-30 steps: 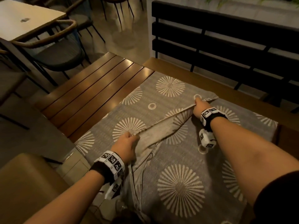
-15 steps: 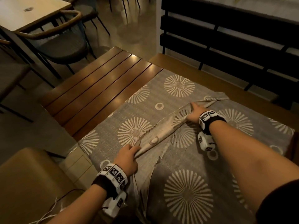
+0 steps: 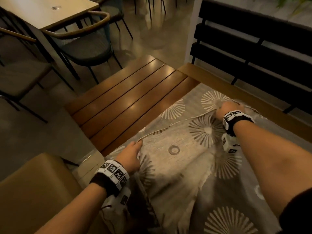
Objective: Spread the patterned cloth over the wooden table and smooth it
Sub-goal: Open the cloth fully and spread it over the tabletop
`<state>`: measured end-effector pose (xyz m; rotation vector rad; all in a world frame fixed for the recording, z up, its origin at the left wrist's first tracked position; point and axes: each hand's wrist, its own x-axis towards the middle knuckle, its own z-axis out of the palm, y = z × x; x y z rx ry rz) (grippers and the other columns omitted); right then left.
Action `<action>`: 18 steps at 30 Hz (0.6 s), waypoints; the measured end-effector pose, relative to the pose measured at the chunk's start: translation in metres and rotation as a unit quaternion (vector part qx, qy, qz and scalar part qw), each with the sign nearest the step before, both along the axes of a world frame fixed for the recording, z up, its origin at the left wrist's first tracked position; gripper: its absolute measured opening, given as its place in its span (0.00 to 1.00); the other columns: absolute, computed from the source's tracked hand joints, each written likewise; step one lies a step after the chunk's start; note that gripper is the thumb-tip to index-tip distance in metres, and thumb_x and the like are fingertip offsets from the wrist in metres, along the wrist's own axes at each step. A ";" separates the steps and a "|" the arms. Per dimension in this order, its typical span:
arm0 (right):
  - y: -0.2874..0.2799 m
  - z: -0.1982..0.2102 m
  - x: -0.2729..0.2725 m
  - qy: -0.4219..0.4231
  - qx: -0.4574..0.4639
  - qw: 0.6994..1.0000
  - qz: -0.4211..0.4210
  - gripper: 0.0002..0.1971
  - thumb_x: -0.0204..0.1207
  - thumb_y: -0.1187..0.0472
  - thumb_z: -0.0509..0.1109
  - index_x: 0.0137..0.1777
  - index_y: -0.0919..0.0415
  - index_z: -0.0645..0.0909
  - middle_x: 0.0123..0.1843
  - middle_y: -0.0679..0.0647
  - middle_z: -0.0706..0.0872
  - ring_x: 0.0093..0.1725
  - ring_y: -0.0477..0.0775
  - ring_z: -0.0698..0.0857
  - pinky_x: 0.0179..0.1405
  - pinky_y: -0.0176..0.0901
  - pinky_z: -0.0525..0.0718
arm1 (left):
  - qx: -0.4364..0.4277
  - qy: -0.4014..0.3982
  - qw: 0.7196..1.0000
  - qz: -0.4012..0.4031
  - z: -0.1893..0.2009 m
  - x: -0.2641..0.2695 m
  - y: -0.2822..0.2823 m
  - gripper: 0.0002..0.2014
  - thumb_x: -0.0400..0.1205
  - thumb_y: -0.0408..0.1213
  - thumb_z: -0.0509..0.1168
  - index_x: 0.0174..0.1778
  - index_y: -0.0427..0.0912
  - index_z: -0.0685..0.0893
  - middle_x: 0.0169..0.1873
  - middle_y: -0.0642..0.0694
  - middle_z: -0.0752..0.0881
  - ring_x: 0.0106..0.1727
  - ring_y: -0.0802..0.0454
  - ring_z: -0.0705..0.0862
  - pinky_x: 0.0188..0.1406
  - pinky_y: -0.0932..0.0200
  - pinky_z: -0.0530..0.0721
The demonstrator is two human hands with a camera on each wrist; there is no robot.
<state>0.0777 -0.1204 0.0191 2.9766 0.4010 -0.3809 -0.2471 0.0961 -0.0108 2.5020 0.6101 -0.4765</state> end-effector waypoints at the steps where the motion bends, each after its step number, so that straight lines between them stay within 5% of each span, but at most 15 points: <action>1: 0.018 0.003 0.004 0.008 0.038 0.999 -0.016 0.13 0.75 0.57 0.61 0.48 0.66 0.82 0.48 0.65 0.86 0.49 0.66 0.85 0.48 0.52 0.81 | -0.004 0.010 1.000 -0.008 -0.001 -0.002 0.019 0.38 0.75 0.28 0.59 0.83 0.46 0.56 0.69 0.44 0.70 0.67 0.44 0.75 0.60 0.55 0.79; 3: 0.059 0.011 0.006 0.024 0.106 0.993 -0.039 0.13 0.75 0.59 0.61 0.47 0.70 0.81 0.40 0.66 0.83 0.37 0.63 0.82 0.32 0.44 0.77 | -0.015 -0.004 1.000 -0.006 -0.002 -0.009 0.061 0.36 0.75 0.32 0.59 0.82 0.47 0.59 0.67 0.46 0.72 0.65 0.44 0.76 0.60 0.53 0.79; 5: 0.102 0.013 0.006 0.043 0.141 0.989 -0.029 0.12 0.80 0.61 0.59 0.51 0.68 0.81 0.47 0.68 0.84 0.40 0.62 0.82 0.32 0.45 0.76 | -0.031 -0.080 0.996 0.035 -0.002 -0.021 0.101 0.34 0.72 0.40 0.58 0.79 0.48 0.68 0.60 0.48 0.77 0.60 0.45 0.80 0.57 0.54 0.80; 7: 0.148 0.011 0.008 0.065 0.154 0.986 -0.003 0.19 0.82 0.63 0.56 0.71 0.63 0.76 0.73 0.65 0.77 0.66 0.64 0.80 0.60 0.51 0.78 | -0.044 -0.137 0.986 0.089 -0.003 -0.028 0.143 0.34 0.69 0.43 0.57 0.75 0.49 0.73 0.55 0.50 0.79 0.56 0.47 0.81 0.55 0.57 0.79; 9: 0.192 0.008 0.009 0.089 0.150 0.984 0.025 0.27 0.81 0.64 0.57 0.81 0.58 0.64 0.83 0.59 0.65 0.80 0.62 0.67 0.77 0.49 0.66 | -0.038 -0.134 0.986 0.097 -0.008 -0.031 0.186 0.32 0.71 0.42 0.57 0.76 0.49 0.72 0.58 0.49 0.79 0.60 0.48 0.81 0.59 0.57 0.78; 14: 0.284 -0.012 0.036 0.130 0.133 0.977 0.104 0.25 0.78 0.59 0.59 0.77 0.53 0.72 0.80 0.58 0.71 0.78 0.62 0.70 0.76 0.52 0.68 | -0.063 0.081 0.995 -0.016 -0.014 -0.027 0.261 0.28 0.80 0.27 0.60 0.76 0.52 0.71 0.68 0.53 0.76 0.72 0.49 0.75 0.72 0.56 0.73; 18: 0.347 0.000 0.049 0.125 0.236 0.955 0.132 0.31 0.77 0.68 0.58 0.81 0.53 0.60 0.72 0.64 0.75 0.65 0.67 0.80 0.62 0.56 0.81 | 0.059 -0.060 0.986 0.144 -0.012 -0.014 0.314 0.30 0.78 0.33 0.66 0.78 0.44 0.69 0.67 0.36 0.77 0.67 0.36 0.78 0.66 0.52 0.74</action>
